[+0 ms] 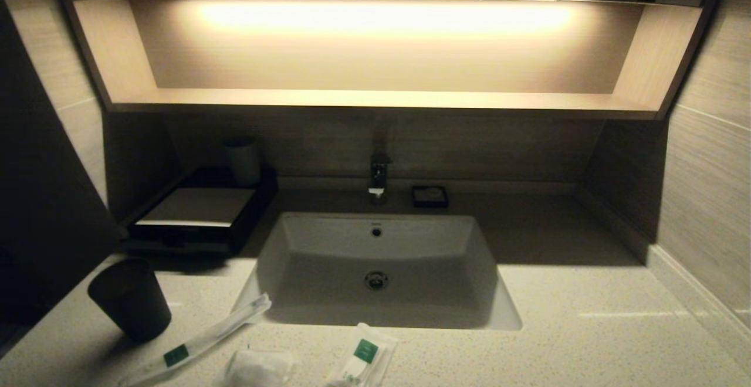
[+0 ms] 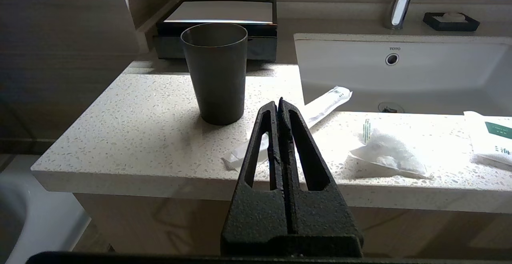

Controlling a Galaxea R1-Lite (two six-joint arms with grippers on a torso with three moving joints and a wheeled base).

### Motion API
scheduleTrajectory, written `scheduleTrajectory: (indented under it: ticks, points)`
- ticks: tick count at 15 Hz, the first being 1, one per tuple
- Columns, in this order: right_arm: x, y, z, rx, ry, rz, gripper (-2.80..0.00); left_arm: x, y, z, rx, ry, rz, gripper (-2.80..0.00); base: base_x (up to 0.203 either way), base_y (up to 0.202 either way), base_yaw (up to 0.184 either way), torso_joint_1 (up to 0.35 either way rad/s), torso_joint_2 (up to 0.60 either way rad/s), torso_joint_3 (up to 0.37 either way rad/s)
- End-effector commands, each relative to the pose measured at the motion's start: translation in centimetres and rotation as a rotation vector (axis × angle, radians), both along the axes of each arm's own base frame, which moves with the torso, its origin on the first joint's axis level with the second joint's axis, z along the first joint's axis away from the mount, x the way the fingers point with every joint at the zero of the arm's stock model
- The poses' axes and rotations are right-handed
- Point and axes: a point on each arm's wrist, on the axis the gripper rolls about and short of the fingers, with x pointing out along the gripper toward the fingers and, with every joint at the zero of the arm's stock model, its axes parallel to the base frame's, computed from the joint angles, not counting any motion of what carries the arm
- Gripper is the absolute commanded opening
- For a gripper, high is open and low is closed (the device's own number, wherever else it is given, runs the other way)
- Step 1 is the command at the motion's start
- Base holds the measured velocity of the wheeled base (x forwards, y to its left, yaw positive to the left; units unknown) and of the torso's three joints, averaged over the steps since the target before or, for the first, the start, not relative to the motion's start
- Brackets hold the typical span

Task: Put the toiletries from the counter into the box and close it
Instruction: Pick up the cup

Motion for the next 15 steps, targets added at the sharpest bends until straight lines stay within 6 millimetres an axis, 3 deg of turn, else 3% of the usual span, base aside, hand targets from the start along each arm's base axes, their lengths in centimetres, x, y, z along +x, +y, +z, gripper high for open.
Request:
scheduleTrajectory:
  ticks: [1, 15]
  points:
    - [0.01, 0.00, -0.04, 0.000, 0.001, 0.001, -2.80, 0.15, 0.00, -0.55, 0.001, 0.019, 0.001, -2.80, 0.000, 0.000, 0.000, 0.000, 0.00, 0.000]
    - [0.01, 0.00, -0.04, 0.000, 0.001, 0.000, -2.80, 0.15, 0.00, -0.55, -0.009, 0.019, 0.001, -2.80, 0.000, 0.000, 0.000, 0.000, 0.00, 0.000]
